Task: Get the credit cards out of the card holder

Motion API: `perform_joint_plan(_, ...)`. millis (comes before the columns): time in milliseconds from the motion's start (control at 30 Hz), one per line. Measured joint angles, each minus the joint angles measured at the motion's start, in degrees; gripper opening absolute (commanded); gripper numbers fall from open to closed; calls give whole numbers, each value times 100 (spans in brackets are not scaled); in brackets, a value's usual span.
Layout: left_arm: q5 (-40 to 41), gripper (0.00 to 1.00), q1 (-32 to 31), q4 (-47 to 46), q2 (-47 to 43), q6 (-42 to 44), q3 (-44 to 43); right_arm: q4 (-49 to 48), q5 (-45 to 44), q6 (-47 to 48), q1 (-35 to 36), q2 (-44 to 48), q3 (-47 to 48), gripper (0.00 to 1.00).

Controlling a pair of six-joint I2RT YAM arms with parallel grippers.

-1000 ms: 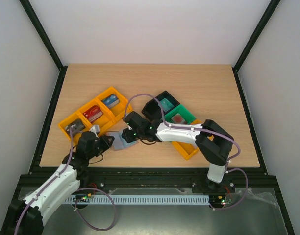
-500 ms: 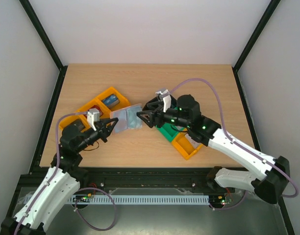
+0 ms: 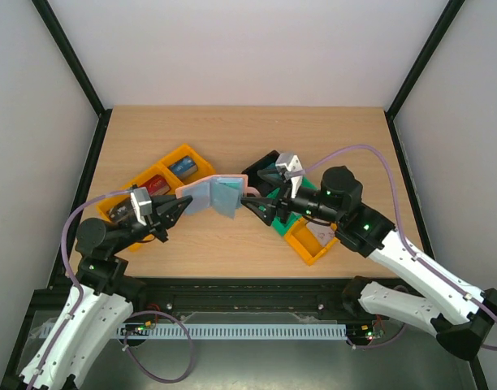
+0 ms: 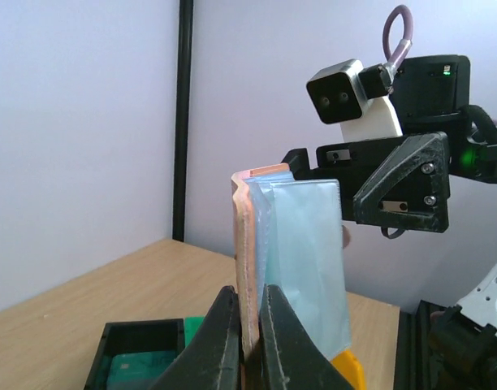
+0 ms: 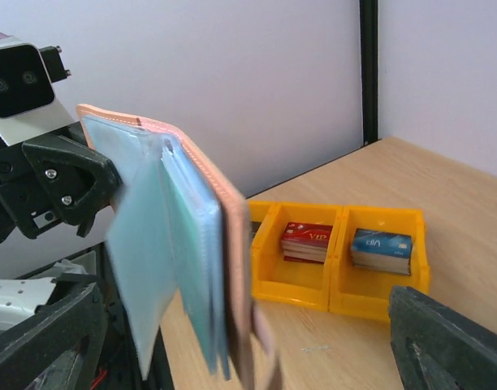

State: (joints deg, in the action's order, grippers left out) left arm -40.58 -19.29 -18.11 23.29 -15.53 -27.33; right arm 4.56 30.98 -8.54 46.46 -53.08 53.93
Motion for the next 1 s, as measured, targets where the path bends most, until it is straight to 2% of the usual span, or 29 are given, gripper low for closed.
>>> perform_joint_plan(300,-142,3,26,-302,-2,-210,0,7,-96,205,0,-238,0,91)
perform_joint_plan(633,-168,3,35,-472,-4,-328,9,-496,511,-225,0,-859,0,85)
perform_joint_plan(833,-153,3,35,-597,-44,-450,131,-1075,841,-741,57,-1270,0,73)
perform_joint_plan(1000,-116,3,35,-647,-44,-533,245,-1399,791,-1049,374,-1552,26,55)
